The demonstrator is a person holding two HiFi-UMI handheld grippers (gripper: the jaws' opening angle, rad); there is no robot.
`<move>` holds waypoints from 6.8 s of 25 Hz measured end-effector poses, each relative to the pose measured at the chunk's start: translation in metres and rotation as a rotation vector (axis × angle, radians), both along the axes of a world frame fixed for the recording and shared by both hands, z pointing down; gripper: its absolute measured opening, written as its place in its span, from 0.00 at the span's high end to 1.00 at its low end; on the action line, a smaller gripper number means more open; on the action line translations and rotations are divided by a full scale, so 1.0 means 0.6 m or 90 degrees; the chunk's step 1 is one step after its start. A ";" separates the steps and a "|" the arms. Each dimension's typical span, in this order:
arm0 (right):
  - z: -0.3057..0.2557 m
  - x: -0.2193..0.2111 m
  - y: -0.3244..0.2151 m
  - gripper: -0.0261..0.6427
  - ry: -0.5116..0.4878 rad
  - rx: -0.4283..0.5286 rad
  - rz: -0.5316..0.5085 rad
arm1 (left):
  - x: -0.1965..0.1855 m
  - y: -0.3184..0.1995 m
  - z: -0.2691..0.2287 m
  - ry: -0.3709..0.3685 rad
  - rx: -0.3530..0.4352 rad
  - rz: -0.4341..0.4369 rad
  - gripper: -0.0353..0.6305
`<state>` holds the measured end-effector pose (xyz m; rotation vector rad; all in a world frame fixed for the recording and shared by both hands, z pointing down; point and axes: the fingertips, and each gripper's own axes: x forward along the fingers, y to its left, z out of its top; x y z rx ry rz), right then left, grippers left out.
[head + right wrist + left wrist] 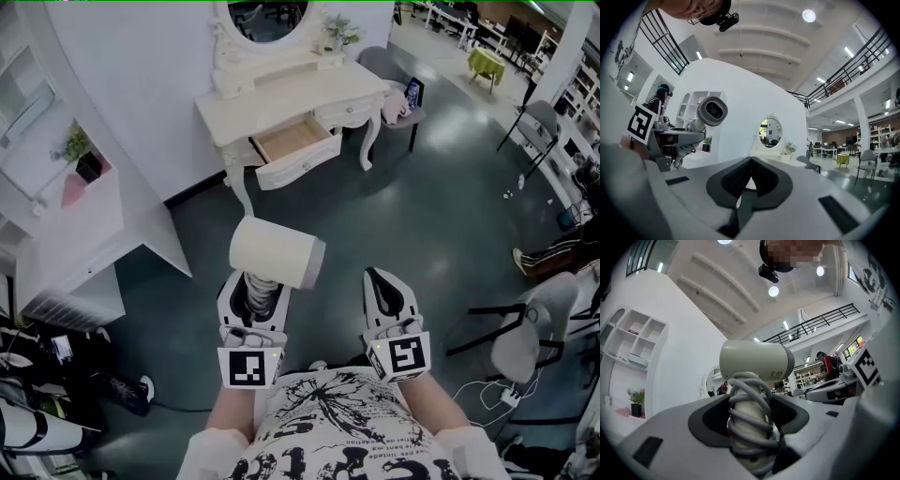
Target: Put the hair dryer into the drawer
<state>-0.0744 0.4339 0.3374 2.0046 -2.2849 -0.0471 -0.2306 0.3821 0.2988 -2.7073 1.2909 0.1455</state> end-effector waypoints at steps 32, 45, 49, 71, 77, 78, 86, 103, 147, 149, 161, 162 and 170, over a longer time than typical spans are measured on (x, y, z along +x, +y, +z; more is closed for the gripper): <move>-0.004 0.264 -0.494 0.94 -0.001 -0.011 -0.211 | 0.242 -0.414 0.017 -0.044 -0.041 -0.228 0.55; 0.037 0.303 -0.672 0.94 0.002 -0.030 -0.241 | 0.279 -0.596 0.073 -0.051 -0.085 -0.243 0.55; 0.049 0.297 -0.755 0.94 -0.005 -0.043 -0.207 | 0.273 -0.691 0.093 -0.064 -0.098 -0.210 0.55; 0.069 0.226 -1.143 0.94 -0.016 -0.058 -0.124 | 0.242 -1.118 0.166 -0.098 -0.164 -0.035 0.55; 0.124 0.245 -1.154 0.94 -0.021 -0.085 -0.138 | 0.286 -1.128 0.291 -0.184 -0.254 0.006 0.55; 0.130 0.250 -1.158 0.94 -0.023 -0.079 -0.135 | 0.296 -1.130 0.313 -0.197 -0.267 0.016 0.55; 0.212 0.314 -1.166 0.94 -0.051 -0.142 -0.077 | 0.376 -1.112 0.520 -0.367 -0.391 0.167 0.55; 0.322 0.374 -1.153 0.94 -0.090 -0.207 -0.040 | 0.444 -1.046 0.764 -0.645 -0.546 0.382 0.55; 0.252 0.364 -1.093 0.94 -0.139 -0.226 -0.059 | 0.432 -1.070 0.591 -0.532 -0.553 0.179 0.91; 0.237 0.360 -1.097 0.94 -0.138 -0.222 -0.066 | 0.438 -1.081 0.542 -0.491 -0.520 0.163 0.92; 0.148 0.301 -1.138 0.94 -0.085 -0.157 -0.153 | 0.377 -1.128 0.228 -0.212 -0.260 -0.021 0.92; 0.142 0.293 -1.141 0.94 -0.081 -0.150 -0.163 | 0.364 -1.129 0.209 -0.197 -0.246 -0.036 0.92; 0.082 0.224 -1.163 0.94 -0.054 -0.111 -0.233 | 0.273 -1.103 0.071 -0.095 -0.105 -0.115 0.91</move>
